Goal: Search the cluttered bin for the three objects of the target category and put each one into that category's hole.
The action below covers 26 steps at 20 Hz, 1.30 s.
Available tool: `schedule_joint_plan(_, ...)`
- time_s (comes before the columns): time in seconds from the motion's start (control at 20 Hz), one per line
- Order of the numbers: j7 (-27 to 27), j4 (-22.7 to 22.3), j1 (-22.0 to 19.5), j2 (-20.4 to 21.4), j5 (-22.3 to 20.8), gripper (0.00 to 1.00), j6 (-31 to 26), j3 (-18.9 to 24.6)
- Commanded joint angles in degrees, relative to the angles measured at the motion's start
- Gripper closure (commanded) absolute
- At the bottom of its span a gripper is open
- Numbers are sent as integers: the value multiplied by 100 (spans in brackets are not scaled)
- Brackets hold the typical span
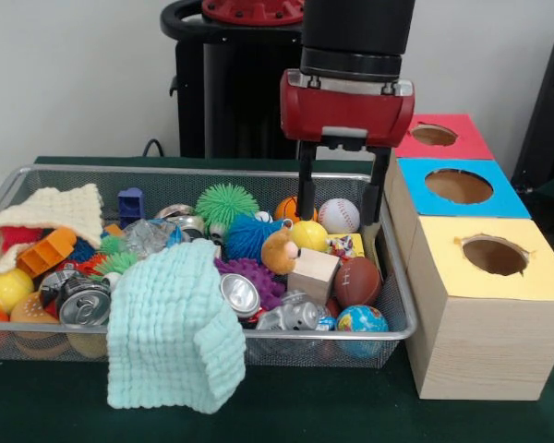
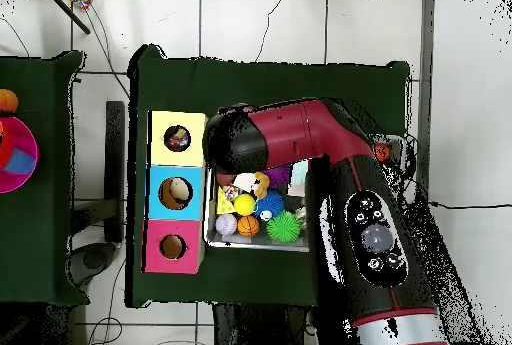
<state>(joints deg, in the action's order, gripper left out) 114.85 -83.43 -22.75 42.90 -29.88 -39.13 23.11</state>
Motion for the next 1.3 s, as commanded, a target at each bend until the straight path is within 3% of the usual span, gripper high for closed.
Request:
schedule_joint_plan(0.05,440,-617,-5,-254,139,0,72,-225)
schedule_joint_plan(0.7,480,-472,91,-925,-6,0,115,-454)
schedule_joint_plan(1.05,277,-484,-57,-1246,698,0,-911,-299)
schedule_joint_plan(1.3,180,-465,-3,-1423,995,0,-1269,-302)
